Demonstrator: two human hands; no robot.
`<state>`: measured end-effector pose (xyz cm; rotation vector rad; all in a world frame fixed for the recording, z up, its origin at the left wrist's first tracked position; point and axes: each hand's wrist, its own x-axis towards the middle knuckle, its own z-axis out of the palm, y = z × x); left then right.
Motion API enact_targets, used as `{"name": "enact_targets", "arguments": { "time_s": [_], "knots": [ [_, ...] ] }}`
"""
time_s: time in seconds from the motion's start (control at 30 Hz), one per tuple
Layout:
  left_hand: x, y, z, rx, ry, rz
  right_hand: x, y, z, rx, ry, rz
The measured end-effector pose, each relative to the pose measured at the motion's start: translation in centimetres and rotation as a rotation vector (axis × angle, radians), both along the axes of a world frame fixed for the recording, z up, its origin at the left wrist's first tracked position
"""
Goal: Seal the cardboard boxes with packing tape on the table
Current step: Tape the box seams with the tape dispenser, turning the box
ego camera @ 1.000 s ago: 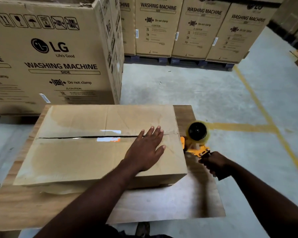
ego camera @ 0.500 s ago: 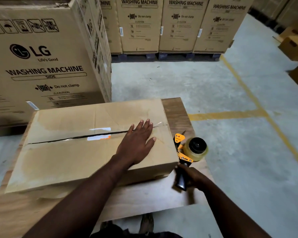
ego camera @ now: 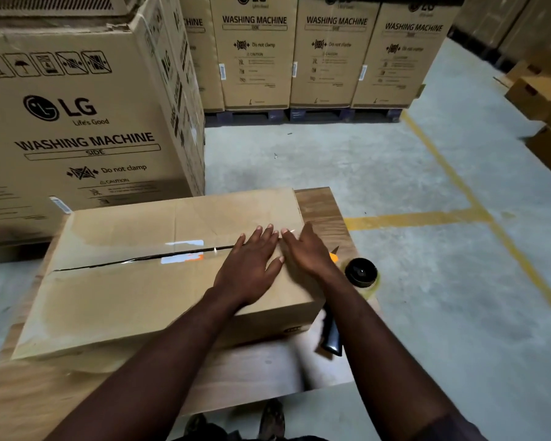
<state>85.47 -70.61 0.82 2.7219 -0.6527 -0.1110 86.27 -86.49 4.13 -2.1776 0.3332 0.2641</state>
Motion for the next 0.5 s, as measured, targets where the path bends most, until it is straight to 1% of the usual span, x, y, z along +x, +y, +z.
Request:
{"name": "enact_targets", "arguments": {
  "time_s": [0.13,0.17,0.2,0.23,0.27,0.3,0.33,0.37,0.4,0.43,0.47,0.5],
  "knots": [
    [0.0,0.1,0.0,0.004,0.012,0.007,-0.1,-2.6,0.9,-0.118,0.255,0.092],
    [0.0,0.1,0.0,0.004,0.017,0.010,-0.1,-2.9,1.2,-0.195,0.251,0.110],
    [0.0,0.0,-0.1,0.005,0.017,0.013,-0.1,-2.8,1.7,-0.296,0.179,0.108],
    [0.1,0.0,0.0,0.008,0.017,0.011,0.0,-2.4,2.1,-0.386,0.042,0.091],
    [0.0,0.0,0.2,-0.001,0.014,0.007,-0.1,-1.5,2.6,-0.402,-0.137,0.074],
    [0.0,0.1,0.4,-0.014,0.013,0.000,-0.4,-0.3,3.4,-0.343,-0.289,0.083],
    [0.0,0.1,0.6,-0.020,0.005,-0.019,-0.5,0.8,3.5,-0.252,-0.367,0.136],
    [-0.1,0.2,0.7,0.012,-0.016,-0.053,-0.8,1.8,3.3,-0.188,-0.371,0.224],
    [-0.2,0.3,0.8,0.072,-0.050,-0.092,-1.1,2.7,2.5,-0.177,-0.320,0.301],
    [-0.3,0.4,0.6,0.139,-0.070,-0.118,-1.6,3.3,1.4,-0.209,-0.250,0.358],
    [-0.3,0.5,0.4,0.166,-0.065,-0.121,-2.0,3.6,0.2,-0.263,-0.194,0.384],
    [-0.2,0.5,0.3,0.165,-0.046,-0.102,-2.4,3.5,-0.5,-0.314,-0.155,0.364]
  ]
}}
